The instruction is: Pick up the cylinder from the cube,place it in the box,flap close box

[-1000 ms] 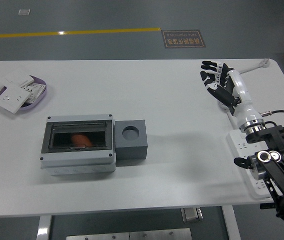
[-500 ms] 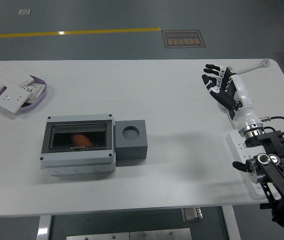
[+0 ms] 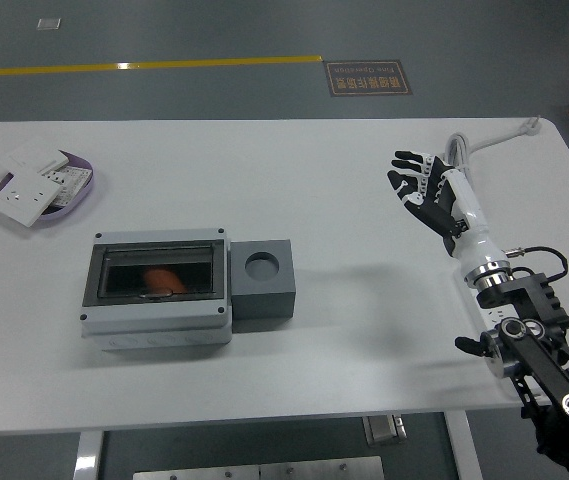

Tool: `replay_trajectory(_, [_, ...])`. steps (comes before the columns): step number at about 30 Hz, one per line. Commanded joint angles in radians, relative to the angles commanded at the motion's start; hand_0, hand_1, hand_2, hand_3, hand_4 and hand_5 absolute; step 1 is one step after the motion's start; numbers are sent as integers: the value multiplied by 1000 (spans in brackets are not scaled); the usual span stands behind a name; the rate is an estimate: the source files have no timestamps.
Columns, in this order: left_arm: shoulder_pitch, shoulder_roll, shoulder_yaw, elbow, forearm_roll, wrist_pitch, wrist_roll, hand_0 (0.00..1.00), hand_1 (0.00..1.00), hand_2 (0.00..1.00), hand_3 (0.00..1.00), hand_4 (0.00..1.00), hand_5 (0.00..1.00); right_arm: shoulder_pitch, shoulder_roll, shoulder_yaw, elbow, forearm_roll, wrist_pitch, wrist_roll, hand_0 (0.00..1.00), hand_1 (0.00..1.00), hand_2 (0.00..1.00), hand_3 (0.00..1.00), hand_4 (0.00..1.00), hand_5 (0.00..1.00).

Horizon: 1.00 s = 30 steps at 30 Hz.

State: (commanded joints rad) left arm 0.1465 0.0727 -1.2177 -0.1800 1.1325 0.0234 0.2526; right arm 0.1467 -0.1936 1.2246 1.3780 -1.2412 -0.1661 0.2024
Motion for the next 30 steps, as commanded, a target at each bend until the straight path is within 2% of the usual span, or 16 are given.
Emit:
replay_trajectory(5, [14,-13,-4,0,-15,5,-5,923,852,854,951,2,2,-1,-9,-8,1,1,1,-1,756,695,717,744,812,393])
replay_trajectory(12, [17,-15,-4,0,-23,8,-5,923,852,854,951,2,2,-1,-13,-1,6,3,0,2,763,695,718,745,825,392])
replay_trajectory(24, [-7,-1,-18,0,-6,7,-3,923,852,854,951,2,2,13,-4,0,3,-2,-7,1,766,696,720,745,832,392])
replay_trajectory(30, [-4,5,-27,0,2,8,-1,923,852,854,951,2,2,13,-2,4,7,-6,-8,0,767,696,720,744,832,392])
